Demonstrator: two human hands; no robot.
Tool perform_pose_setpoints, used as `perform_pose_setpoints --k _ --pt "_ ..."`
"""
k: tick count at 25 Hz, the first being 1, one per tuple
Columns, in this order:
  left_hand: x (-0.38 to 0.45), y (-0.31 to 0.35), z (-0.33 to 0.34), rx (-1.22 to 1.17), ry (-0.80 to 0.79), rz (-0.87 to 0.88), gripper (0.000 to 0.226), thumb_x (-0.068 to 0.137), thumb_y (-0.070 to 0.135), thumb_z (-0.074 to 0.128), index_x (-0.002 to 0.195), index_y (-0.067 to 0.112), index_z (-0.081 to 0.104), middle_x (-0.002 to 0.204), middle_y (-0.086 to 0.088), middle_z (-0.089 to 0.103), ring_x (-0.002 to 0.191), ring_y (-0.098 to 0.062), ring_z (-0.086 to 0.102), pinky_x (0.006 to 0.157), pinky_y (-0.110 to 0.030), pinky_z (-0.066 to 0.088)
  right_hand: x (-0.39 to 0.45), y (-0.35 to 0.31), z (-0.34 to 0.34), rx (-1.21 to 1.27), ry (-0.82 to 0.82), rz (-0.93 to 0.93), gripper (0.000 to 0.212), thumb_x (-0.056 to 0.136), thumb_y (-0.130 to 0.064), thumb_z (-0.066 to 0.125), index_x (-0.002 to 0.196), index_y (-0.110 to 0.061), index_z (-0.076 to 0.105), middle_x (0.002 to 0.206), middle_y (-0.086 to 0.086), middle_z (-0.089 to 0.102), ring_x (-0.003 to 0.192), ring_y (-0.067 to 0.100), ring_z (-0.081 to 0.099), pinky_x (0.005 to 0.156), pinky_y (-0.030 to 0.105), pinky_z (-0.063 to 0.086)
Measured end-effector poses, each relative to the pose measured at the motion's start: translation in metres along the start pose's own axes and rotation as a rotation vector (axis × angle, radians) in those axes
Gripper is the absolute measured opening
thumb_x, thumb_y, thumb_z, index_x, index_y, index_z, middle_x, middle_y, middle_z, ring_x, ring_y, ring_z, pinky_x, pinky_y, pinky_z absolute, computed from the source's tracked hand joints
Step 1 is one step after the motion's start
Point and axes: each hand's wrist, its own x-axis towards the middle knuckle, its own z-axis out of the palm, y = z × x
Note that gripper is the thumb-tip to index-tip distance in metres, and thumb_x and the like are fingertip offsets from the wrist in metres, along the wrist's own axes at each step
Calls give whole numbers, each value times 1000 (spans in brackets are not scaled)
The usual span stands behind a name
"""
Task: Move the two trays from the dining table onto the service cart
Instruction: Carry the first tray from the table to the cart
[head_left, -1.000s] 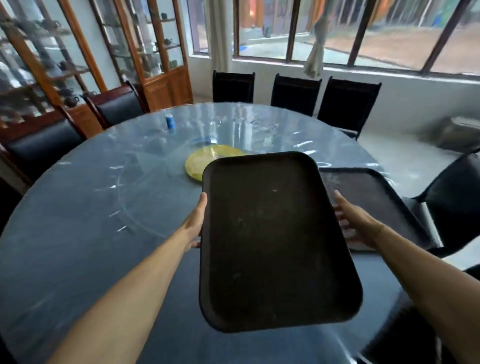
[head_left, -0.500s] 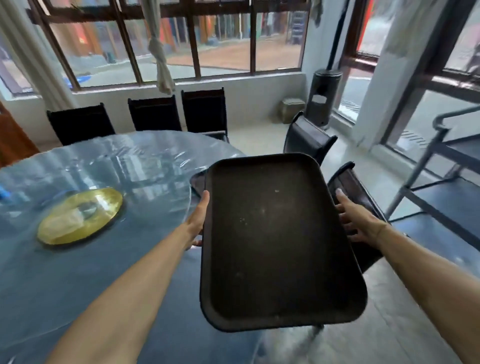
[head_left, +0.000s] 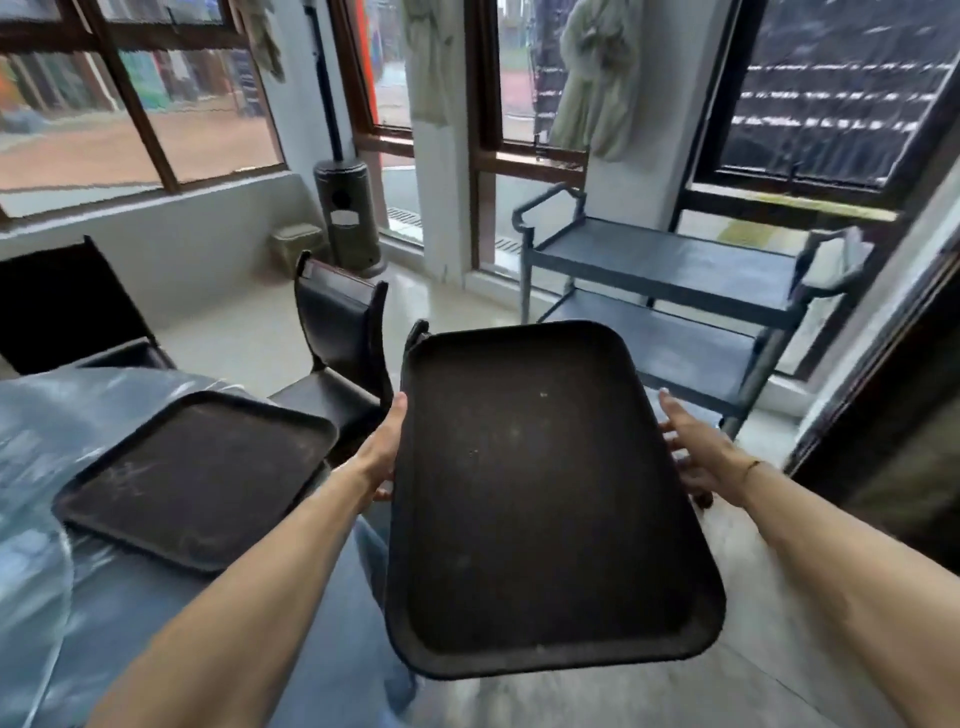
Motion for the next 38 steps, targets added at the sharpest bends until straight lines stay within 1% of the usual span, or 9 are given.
perform_pose_setpoints --k 4,6,9,12,16,22,32,36,38 --pt "33 44 79 16 -97 43 93 83 82 29 118 5 68 107 -23 72 94 -43 68 88 -46 53 7 19 -67 71 126 36 66 85 -79 33 81 -21 65 79 4 63 63 19 55 60 29 44" --pt "47 68 115 34 -179 36 98 88 76 33 123 -13 54 114 -44 54 109 -57 53 102 -53 43 18 27 -100 105 178 59 70 82 -81 34 84 -20 67 82 4 63 66 20 54 60 29 43" --pt "65 95 158 64 -231 67 81 90 74 28 86 3 67 69 -22 63 62 -33 62 60 -31 52 35 30 -138 134 237 81 70 79 -84 35 84 -24 70 76 -2 70 64 18 61 59 30 45" --pt "90 122 193 100 -200 166 71 96 68 20 111 15 64 106 -8 65 91 -20 62 81 -33 49 55 26 -169 168 265 92 68 81 -82 34 83 -23 67 63 -5 67 55 15 59 55 27 44" --pt "108 157 222 176 -234 151 65 92 73 17 97 26 62 97 -4 64 82 -17 59 63 -31 44 77 15 -195 219 286 74 68 82 -81 34 85 -21 64 57 -5 64 42 11 55 45 22 43" --pt "162 197 245 229 -205 158 87 83 83 21 125 19 62 117 -10 65 101 -28 62 67 -37 46 128 -6 -216 270 330 60 68 82 -80 39 83 -18 66 63 -2 67 43 11 59 51 26 47" --pt "305 292 285 216 -281 292 59 97 63 22 99 25 66 96 -4 64 79 -17 63 65 -31 45 255 -74 -241 278 441 82 73 83 -80 36 95 -16 67 85 5 72 62 21 62 61 34 50" --pt "351 334 305 194 -338 304 53 100 60 24 83 28 63 71 10 65 52 -3 64 48 -19 48 299 -98 -256 304 498 107 68 84 -79 36 79 -19 69 65 -1 69 50 16 55 55 32 43" --pt "370 351 318 179 -362 296 53 100 60 24 84 28 63 76 12 67 60 -3 67 50 -21 48 320 -107 -266 323 511 108 68 84 -78 36 76 -18 67 62 -2 66 49 15 53 53 31 42"
